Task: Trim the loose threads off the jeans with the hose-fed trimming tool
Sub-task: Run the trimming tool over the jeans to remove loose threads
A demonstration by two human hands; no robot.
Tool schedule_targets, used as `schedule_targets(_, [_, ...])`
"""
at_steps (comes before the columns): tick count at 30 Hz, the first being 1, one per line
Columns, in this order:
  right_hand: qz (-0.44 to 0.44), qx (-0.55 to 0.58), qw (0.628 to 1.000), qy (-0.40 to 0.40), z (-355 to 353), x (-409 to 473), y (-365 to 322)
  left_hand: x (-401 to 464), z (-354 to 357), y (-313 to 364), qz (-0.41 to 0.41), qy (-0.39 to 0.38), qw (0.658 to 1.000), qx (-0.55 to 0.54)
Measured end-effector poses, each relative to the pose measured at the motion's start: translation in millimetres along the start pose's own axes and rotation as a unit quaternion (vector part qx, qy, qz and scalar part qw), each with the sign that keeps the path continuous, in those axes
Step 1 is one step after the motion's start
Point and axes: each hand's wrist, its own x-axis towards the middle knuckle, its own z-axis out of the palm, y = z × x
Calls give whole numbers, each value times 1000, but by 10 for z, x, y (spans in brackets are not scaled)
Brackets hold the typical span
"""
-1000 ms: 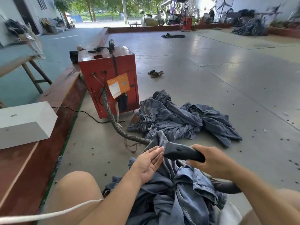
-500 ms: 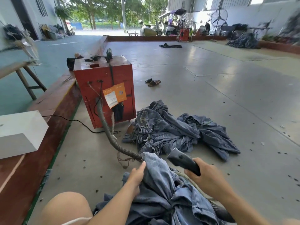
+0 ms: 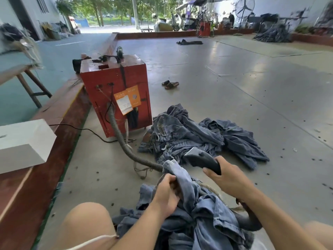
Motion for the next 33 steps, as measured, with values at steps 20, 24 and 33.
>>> schedule_targets(20, [-107,68,990,-57,-430,-309,135,-229,48,-157,367,83,808,453])
schedule_targets(24, [-94,13,990,-108,-303,-304,86,-259,80,-203,397,125,773,479])
schedule_targets(33, [81,154,982,70,-8,-78,-14,-419,232,-636,387,83,805,442])
